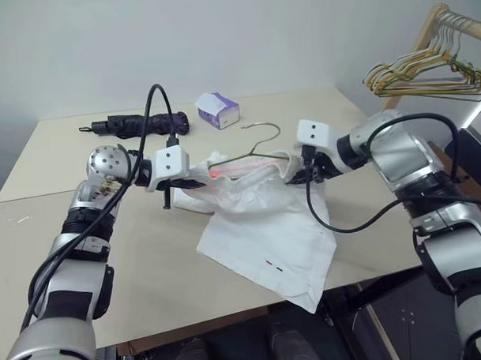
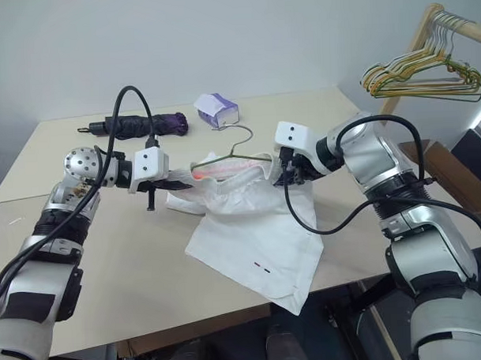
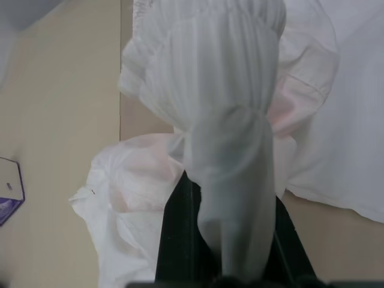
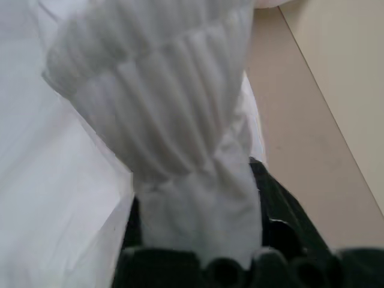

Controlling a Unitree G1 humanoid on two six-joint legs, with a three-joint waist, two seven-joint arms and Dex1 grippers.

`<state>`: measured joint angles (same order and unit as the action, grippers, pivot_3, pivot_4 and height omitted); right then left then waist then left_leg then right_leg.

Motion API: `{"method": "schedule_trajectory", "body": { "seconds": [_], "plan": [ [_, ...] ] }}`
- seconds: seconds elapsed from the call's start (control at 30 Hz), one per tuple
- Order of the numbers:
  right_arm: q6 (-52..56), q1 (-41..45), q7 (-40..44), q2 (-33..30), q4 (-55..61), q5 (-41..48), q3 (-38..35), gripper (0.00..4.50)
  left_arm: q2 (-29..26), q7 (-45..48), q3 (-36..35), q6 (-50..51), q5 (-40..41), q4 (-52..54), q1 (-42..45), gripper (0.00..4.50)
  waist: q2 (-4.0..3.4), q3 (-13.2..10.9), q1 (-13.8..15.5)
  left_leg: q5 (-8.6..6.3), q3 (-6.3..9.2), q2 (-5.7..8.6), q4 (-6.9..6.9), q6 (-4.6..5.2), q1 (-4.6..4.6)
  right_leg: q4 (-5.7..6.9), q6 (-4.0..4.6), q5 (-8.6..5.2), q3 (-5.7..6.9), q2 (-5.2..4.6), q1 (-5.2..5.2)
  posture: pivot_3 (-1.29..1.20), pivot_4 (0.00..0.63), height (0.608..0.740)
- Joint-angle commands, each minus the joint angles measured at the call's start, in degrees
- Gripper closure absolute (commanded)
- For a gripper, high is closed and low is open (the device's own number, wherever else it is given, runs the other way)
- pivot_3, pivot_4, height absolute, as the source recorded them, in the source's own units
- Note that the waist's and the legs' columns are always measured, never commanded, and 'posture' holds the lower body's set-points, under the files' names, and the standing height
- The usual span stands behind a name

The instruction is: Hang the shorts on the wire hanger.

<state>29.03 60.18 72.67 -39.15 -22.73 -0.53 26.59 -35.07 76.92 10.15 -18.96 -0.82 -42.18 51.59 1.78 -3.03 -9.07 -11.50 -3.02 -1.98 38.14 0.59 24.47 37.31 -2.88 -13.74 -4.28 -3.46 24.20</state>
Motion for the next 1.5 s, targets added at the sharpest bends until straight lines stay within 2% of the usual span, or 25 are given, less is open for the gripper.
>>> {"method": "schedule_trajectory", "body": {
  "seconds": [0.03, 0.07, 0.2, 0.33, 0.47, 0.6, 0.67, 0.8, 0.9, 1.03, 1.1, 1.27, 1.33, 1.5],
  "plan": [
    [-0.8, 1.3, 0.9, 0.0, 0.5, -0.6, -1.8, 4.37, -0.4, -0.2, -1.5, -1.7, 1.8, 2.1, 0.8, 4.50, 0.00, 0.0, -0.1, 0.00, 0.01, 0.00, 0.02, 0.00, 0.00, 0.04, 0.00, 0.00, 0.00, 0.00, 0.02, -0.11, 0.000, 0.740],
    [-0.7, 1.2, 1.3, 0.1, 0.7, -0.5, -2.2, 4.50, -0.3, -0.2, -1.4, -1.8, 1.8, 2.0, 0.8, 4.50, 0.00, 0.0, -0.2, 0.00, 0.02, 0.00, 0.04, 0.00, -0.01, 0.13, 0.00, 0.00, 0.00, 0.00, 0.03, -0.11, 0.000, 0.740],
    [2.2, 1.0, 3.1, -0.4, 2.6, 1.5, -4.3, 4.50, 0.0, 0.1, -1.5, -2.4, 2.2, 1.4, 0.8, 4.50, 0.00, 0.0, -0.6, 0.00, 0.05, 0.02, 0.11, 0.00, -0.05, 0.30, 0.00, -0.01, 0.01, -0.01, 0.02, -0.12, 0.000, 0.740],
    [8.9, 0.4, 4.0, -1.4, 5.2, 4.4, -7.2, 4.50, 1.2, 0.0, -3.2, -1.2, 4.3, 0.1, 1.2, 3.36, 0.00, 0.0, -0.8, 0.00, 0.09, 0.02, 0.13, 0.00, -0.04, 0.29, 0.00, -0.01, 0.02, -0.02, 0.02, -0.12, 0.000, 0.740],
    [14.9, -3.4, 6.0, -5.0, 11.0, 8.8, -10.8, 4.50, 1.3, 1.4, -5.2, -0.4, 7.5, 0.9, 0.2, 2.07, 0.00, 0.0, -0.8, -0.01, 0.17, 0.03, 0.14, -0.01, -0.02, 0.29, -0.01, -0.01, 0.08, -0.03, 0.00, -0.13, 0.000, 0.740],
    [20.4, -8.5, 5.0, -8.0, 17.4, 12.6, -13.8, 4.50, 1.1, -1.5, -7.0, -0.7, 8.2, -0.2, 0.2, 0.75, 0.00, 0.0, -0.8, -0.01, 0.21, 0.04, 0.17, -0.01, -0.01, 0.29, -0.01, -0.01, 0.12, -0.06, -0.02, -0.13, 0.000, 0.740],
    [24.2, -13.0, 4.2, -9.8, 21.9, 15.7, -16.6, 4.50, 1.7, -7.6, -9.0, -1.8, 8.1, -0.9, 0.6, 0.07, 0.00, 0.0, -0.8, -0.01, 0.22, 0.03, 0.18, -0.01, -0.04, 0.33, -0.01, -0.01, 0.11, -0.05, -0.02, -0.13, 0.001, 0.740],
    [30.7, -17.7, 1.3, -11.3, 27.1, 19.8, -20.0, 4.50, 2.5, -13.1, -11.0, -1.6, 8.5, -0.7, 1.2, 0.03, 0.00, 0.0, -0.8, -0.01, 0.28, 0.04, 0.18, -0.01, -0.03, 0.29, -0.01, -0.01, 0.12, -0.07, -0.04, -0.14, 0.006, 0.740],
    [37.5, -23.9, -5.3, -10.5, 31.7, 21.8, -25.6, 4.50, 2.4, -16.5, -13.3, 1.7, 10.3, 2.3, 1.4, 0.03, 0.01, 0.0, -0.9, -0.01, 0.31, 0.03, 0.18, -0.01, -0.07, 0.31, -0.01, -0.01, 0.12, -0.06, -0.06, -0.14, 0.011, 0.740],
    [46.5, -31.0, -17.4, -6.2, 37.4, 21.6, -33.0, 4.50, 4.7, -21.3, -17.0, 14.8, 17.4, 14.5, -1.3, 0.03, 0.04, 0.0, -0.6, -0.02, 0.47, 0.03, 0.21, -0.02, 0.02, 0.27, -0.02, -0.01, 0.14, -0.08, -0.06, -0.15, 0.017, 0.740],
    [51.2, -33.5, -24.6, -2.8, 40.0, 19.8, -37.6, 4.50, 6.6, -24.0, -18.0, 23.9, 23.1, 25.5, -4.8, 0.03, 0.03, 0.0, -0.6, -0.02, 0.65, 0.07, 0.21, -0.02, 0.02, 0.28, -0.03, -0.01, 0.09, -0.11, -0.05, -0.16, 0.023, 0.740],
    [60.7, -35.6, -37.7, 4.2, 44.0, 15.7, -47.7, 4.50, 11.0, -32.0, -19.2, 40.8, 34.2, 44.3, -9.9, 0.03, 0.02, 0.0, -0.7, -0.02, 0.75, 0.07, 0.25, -0.02, -0.09, 0.36, -0.04, -0.02, 0.06, -0.10, -0.15, -0.19, 0.036, 0.740],
    [63.1, -35.6, -41.9, 6.1, 44.4, 14.2, -52.2, 4.50, 12.9, -34.3, -18.8, 45.9, 38.5, 49.0, -10.5, 0.03, 0.02, 0.0, -0.8, -0.01, 0.77, 0.06, 0.25, -0.02, -0.10, 0.34, -0.05, -0.02, 0.06, -0.07, -0.18, -0.20, 0.040, 0.740],
    [63.5, -35.2, -50.2, 7.9, 42.8, 12.0, -61.0, 4.50, 13.6, -34.0, -17.0, 51.0, 42.2, 53.5, -10.1, 0.03, -0.07, 0.0, -1.3, -0.02, 0.75, 0.13, 0.20, -0.02, -0.11, 0.26, -0.08, -0.06, 0.03, -0.06, -0.20, -0.23, 0.048, 0.740]
  ]
}}
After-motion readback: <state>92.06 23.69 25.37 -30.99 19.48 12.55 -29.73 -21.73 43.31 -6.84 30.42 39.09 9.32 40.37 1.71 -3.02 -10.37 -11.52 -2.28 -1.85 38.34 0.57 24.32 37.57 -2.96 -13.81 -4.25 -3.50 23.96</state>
